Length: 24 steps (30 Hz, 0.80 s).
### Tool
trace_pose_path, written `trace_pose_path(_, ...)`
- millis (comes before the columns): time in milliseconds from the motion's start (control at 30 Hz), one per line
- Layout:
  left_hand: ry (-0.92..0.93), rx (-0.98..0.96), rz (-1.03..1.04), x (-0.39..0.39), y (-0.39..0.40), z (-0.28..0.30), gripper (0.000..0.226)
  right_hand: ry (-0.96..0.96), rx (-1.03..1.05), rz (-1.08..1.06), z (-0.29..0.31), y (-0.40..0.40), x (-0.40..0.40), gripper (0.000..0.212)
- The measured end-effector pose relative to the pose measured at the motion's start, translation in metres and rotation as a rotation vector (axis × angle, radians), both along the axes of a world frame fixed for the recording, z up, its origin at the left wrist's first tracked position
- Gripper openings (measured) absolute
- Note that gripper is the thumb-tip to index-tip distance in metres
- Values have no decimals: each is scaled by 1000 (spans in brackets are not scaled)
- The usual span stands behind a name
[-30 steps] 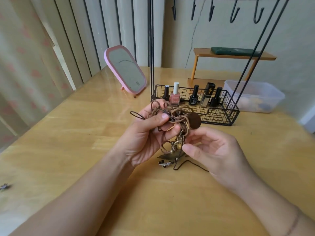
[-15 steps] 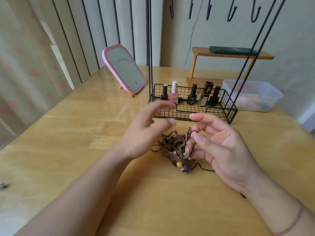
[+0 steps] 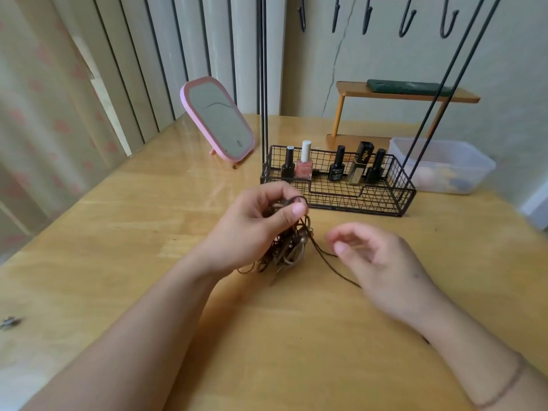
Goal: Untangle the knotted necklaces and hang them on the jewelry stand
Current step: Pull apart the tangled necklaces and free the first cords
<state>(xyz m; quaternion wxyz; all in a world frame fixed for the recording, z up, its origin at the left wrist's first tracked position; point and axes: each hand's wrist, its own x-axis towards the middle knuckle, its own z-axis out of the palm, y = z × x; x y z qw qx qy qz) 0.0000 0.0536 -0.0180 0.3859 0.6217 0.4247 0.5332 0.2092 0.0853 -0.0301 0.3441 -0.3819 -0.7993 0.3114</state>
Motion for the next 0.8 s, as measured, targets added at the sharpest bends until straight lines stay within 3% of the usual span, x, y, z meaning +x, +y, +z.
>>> trace_pose_path(167,-234,-3,-25,-5,0,2,8,-232,53,91,-5,-2,0,33)
trace_pose_path(333,-400,-26,-43,-10,-2,5,12,-290,21,167,5,-2,10,15)
trace_pose_path(433,-452,-18,-22,-17,-1,7,11,-100,-87,302,17,-3,17,40)
trace_pose_path(533,-480,-9,1,-16,0,7,11,276,-364,561,26,-6,25,37)
trace_pose_path(633,-527,-21,31,-7,-1,5,11,184,-630,803,19,-11,22,18)
trace_pose_path(667,-544,-25,32,-3,-1,5,11,76,-579,792,13,-12,18,24)
trace_pose_path(733,-593,-48,25,4,-2,4,10,-111,-218,704,4,-16,11,47)
trace_pose_path(800,-648,-66,-3,8,-2,3,10,-161,118,686,3,-18,7,51)
